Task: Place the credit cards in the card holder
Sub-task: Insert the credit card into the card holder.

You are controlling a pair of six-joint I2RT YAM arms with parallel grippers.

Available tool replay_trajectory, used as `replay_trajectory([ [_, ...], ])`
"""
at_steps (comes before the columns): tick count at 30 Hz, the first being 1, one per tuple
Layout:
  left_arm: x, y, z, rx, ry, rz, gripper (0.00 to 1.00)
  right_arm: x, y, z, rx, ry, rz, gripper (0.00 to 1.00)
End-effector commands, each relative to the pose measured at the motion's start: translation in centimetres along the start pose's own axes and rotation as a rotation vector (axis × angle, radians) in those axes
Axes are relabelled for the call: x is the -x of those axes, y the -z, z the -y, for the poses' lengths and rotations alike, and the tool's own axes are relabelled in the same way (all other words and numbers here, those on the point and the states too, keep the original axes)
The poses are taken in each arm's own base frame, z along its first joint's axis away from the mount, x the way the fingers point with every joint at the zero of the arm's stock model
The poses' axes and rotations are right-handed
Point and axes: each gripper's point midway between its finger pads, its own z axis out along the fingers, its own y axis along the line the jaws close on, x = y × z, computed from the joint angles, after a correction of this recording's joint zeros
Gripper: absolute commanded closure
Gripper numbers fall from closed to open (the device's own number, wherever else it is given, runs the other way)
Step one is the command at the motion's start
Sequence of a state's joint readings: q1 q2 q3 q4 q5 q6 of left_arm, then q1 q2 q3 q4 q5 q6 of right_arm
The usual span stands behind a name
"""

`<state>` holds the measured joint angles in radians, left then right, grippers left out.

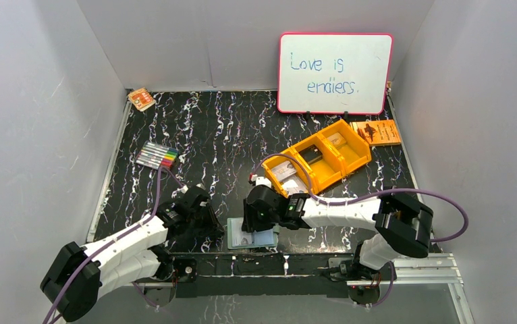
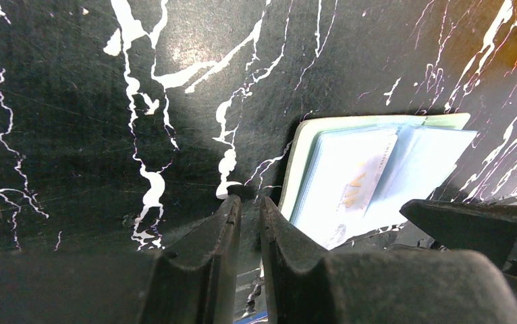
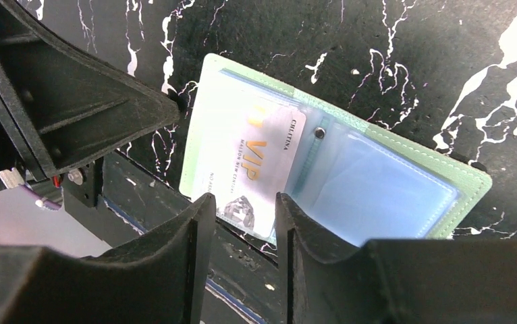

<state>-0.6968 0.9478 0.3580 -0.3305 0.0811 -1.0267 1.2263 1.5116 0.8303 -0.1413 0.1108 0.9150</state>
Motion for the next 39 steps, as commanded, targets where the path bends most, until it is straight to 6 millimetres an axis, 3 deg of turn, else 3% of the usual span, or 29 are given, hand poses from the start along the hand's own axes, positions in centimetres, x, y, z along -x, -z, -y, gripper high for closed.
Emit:
replay_trajectory([
  [1,0.1,0.1,-0.5,0.034,-0.001,0.007,0.84,0.5,0.8,0.2,-0.018,-0.005,0.032,0.60],
  [5,-0.1,-0.2,-0.7,0.044,0.000,-0.007,0.84,0.1,0.5,0.9,-0.056,-0.001,0.012,0.88],
  [9,-0.3,-0.5,-0.8,0.051,-0.002,-0.021,0.85,-0.4,0.2,1.7,-0.103,0.003,-0.017,1.00],
  [16,-0.6,-0.7,-0.8,0.045,-0.008,-0.035,0.85,-1.2,-0.5,2.6,-0.141,0.008,-0.049,1.00],
  [26,-1.1,-1.3,-0.5,0.027,-0.013,-0.068,0.86,-0.9,-1.3,0.8,-0.075,0.036,-0.064,1.00],
  [39,-1.3,-1.7,-0.5,0.024,-0.017,-0.086,0.87,-0.5,-1.5,-0.2,-0.036,0.042,-0.053,1.00],
])
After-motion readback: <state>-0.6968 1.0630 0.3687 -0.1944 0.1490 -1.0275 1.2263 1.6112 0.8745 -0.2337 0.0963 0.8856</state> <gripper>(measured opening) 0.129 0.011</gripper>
